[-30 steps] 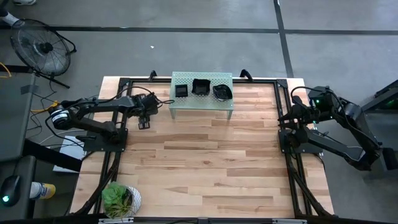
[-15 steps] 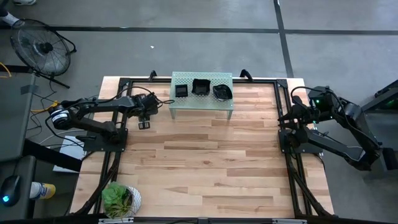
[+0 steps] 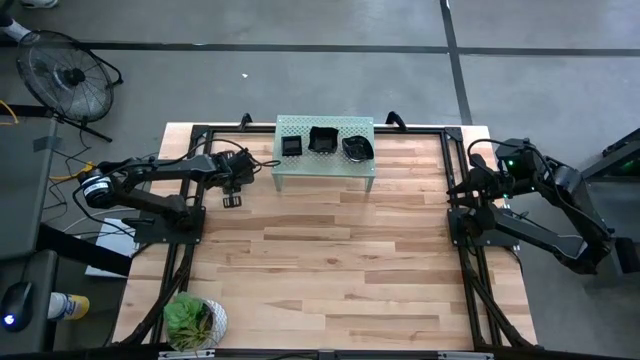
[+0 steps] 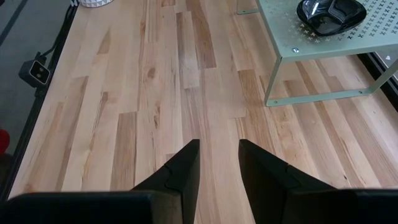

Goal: Pick & Place Mini shaped plates
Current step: Stack the leaf shaped plate on top of the leaf shaped plate on the shelf

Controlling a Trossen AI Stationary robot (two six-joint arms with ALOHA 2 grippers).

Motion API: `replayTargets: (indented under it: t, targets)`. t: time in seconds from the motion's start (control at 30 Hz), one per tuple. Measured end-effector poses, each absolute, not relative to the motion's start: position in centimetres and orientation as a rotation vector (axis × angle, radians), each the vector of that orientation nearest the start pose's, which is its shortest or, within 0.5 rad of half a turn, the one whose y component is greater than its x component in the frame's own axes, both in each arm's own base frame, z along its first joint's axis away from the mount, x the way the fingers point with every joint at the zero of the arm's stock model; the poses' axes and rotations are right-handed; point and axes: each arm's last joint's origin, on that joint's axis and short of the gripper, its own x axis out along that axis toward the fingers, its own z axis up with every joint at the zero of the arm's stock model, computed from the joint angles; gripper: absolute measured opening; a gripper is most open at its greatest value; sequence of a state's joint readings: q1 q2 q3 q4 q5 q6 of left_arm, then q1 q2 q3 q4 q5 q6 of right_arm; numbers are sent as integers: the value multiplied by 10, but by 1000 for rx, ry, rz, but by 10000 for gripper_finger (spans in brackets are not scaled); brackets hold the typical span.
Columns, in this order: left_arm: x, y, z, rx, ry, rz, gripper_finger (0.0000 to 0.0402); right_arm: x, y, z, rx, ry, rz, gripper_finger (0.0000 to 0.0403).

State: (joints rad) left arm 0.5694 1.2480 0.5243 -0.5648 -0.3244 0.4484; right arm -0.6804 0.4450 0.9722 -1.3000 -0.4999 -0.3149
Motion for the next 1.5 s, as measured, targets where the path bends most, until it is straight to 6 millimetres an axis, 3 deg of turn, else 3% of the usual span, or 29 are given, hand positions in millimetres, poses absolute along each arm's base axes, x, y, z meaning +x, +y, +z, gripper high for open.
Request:
replayTargets:
  t: [0.63,0.97,1.5]
  targets:
    - [152,109,146,200,1448,460,5,32,-8,327,127,657,-68,106]
    - [151,110,147,245,1481,525,1,32,-8,327,127,658,-68,106]
    - [160,119,178,261,1494,645,0,32,-8,327,127,657,-67,106]
